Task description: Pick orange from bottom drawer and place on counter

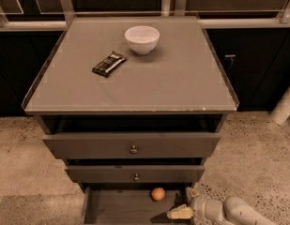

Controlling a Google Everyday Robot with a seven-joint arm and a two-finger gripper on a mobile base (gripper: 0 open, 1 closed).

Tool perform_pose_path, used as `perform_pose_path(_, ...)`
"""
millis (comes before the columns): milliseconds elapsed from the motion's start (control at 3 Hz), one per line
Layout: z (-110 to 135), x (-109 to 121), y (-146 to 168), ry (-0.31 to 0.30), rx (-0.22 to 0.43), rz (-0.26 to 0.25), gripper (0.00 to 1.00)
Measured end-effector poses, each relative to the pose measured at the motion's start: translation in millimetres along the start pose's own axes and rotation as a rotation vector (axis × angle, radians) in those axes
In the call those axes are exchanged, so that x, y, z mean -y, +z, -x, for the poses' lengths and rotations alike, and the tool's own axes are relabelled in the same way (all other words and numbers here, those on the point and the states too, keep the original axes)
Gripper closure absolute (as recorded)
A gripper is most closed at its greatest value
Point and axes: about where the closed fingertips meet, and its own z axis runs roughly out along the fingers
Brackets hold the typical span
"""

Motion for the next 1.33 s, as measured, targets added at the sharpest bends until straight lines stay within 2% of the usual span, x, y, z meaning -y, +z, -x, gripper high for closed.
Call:
perform_pose_path(333, -8, -37, 34, -0.024, -0.011, 0.121, 0.00)
perform_pose_path(667, -14, -55, 67, -0.096, -0.015, 0.168, 0.00)
perform_pose_path(1000, -15, -56, 68, -0.101, -0.016, 0.171, 0.00)
perform_pose_path(1333, -24, -44, 78, -0.112, -0.048, 0.116, 0.00)
